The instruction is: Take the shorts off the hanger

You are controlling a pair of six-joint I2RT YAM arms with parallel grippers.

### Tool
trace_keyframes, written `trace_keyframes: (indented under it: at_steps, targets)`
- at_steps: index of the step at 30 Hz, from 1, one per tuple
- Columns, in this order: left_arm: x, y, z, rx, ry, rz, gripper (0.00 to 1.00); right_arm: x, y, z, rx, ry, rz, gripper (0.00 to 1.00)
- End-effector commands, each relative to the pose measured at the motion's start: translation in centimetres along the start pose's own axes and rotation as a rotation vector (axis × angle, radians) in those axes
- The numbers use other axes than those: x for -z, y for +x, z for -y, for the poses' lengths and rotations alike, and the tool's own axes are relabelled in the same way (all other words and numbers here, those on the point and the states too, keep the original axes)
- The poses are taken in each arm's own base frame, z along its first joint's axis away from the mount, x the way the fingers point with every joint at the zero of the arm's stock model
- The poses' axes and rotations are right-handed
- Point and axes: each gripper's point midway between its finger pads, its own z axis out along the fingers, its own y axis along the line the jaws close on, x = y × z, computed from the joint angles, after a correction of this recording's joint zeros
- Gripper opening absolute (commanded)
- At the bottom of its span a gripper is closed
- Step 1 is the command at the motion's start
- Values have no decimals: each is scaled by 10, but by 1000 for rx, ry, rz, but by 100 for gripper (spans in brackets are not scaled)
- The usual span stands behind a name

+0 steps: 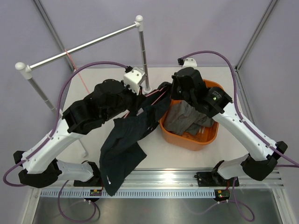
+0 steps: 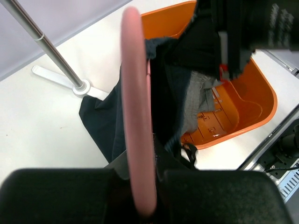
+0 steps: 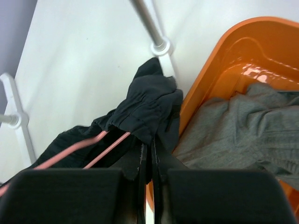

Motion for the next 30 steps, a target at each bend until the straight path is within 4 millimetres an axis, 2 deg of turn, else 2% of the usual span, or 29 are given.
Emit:
trace_keyframes:
  at_steps: [1, 6, 10, 17, 19, 23, 27, 30]
  targets:
    - [17, -5, 6, -34, 58, 25, 0, -9, -27, 25, -17, 85, 57, 0]
    - [20, 3, 13, -63, 102, 12, 0, -22, -37, 26, -9, 106, 57, 0]
    - [26, 5, 15, -69, 120, 26, 0, -31, -36, 24, 0, 110, 45, 0]
    - [43, 0, 5, -54, 92, 81, 0, -45, -27, 33, -3, 132, 23, 0]
    - [52, -8, 4, -46, 99, 128, 0, -46, -25, 33, -4, 126, 16, 0]
    - [57, -13, 3, -40, 104, 153, 0, -49, -18, 30, -7, 104, 3, 0]
    - [56, -19, -8, -24, 35, 179, 0, -46, -11, 22, -18, 53, -24, 0]
    - [53, -28, -13, 5, 1, 217, 0, -34, -5, 10, -25, 8, -20, 0]
